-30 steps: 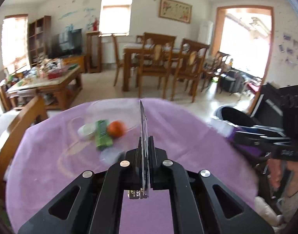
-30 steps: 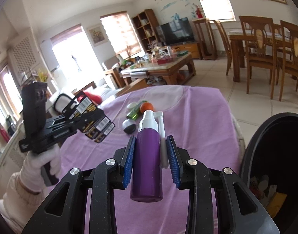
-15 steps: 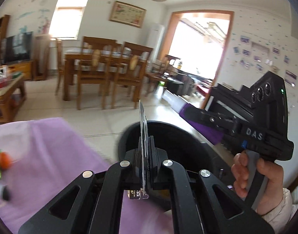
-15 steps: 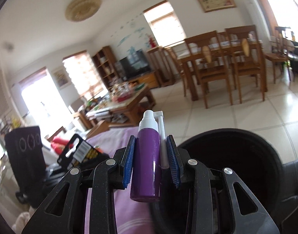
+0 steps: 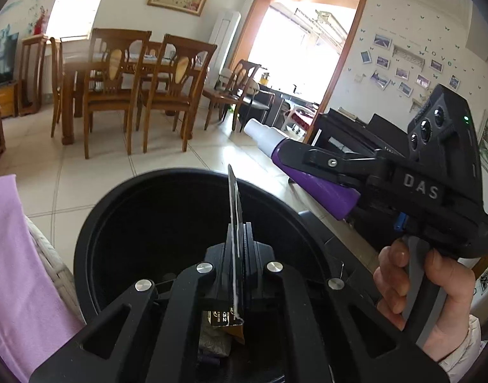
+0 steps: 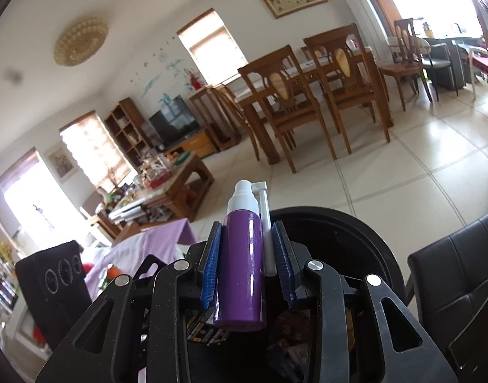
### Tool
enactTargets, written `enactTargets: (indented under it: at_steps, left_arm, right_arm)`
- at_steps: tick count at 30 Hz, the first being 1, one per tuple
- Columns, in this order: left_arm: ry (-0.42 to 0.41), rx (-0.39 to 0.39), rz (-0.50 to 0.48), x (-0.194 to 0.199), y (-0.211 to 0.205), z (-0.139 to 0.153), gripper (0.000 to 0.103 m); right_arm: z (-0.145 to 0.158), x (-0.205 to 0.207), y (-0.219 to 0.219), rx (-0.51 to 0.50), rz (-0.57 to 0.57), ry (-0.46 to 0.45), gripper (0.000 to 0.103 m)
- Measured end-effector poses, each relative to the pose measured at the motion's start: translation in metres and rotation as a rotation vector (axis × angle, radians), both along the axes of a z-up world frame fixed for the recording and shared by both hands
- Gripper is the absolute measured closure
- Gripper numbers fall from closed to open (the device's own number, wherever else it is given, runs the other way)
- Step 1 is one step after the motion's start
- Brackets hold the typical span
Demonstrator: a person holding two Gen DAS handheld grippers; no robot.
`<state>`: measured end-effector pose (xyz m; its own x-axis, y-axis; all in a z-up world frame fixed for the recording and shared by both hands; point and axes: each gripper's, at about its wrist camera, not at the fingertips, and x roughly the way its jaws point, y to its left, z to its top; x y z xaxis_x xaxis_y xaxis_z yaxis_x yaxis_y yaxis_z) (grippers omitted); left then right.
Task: Collect trash
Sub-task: 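Carry the battery card and spray bottle over the bin and open both tools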
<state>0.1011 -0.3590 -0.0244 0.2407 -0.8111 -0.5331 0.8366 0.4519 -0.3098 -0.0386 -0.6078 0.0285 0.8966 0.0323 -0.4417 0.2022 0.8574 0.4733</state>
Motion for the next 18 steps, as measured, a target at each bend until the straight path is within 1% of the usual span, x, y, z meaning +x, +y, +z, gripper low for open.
enactTargets:
  at_steps: [1, 7, 10, 16, 17, 18]
  left_arm:
    - [0.0, -0.004, -0.004, -0.001, -0.001, 0.001, 0.098]
    - [-0.058, 0.002, -0.012, -0.015, -0.001, 0.007, 0.098]
    - [-0.096, 0.011, -0.019, -0.023, -0.003, 0.009, 0.098]
    - [-0.134, 0.022, -0.018, -0.027, -0.006, 0.01, 0.097]
    - [-0.139, 0.023, -0.015, -0.027, -0.006, 0.011, 0.094]
    - [-0.145, 0.026, -0.012, -0.028, -0.006, 0.011, 0.094]
  right_arm:
    - [-0.004, 0.002, -0.001, 0.003, 0.001, 0.005, 0.07]
    - [-0.015, 0.014, 0.001, 0.016, 0.011, 0.027, 0.07]
    - [-0.018, 0.019, 0.002, 0.027, 0.021, 0.029, 0.07]
    - [-0.022, 0.02, 0.003, 0.05, 0.038, 0.03, 0.07]
    - [-0.022, 0.021, 0.004, 0.049, 0.038, 0.028, 0.07]
    - [-0.021, 0.018, 0.005, 0.05, 0.038, 0.024, 0.065]
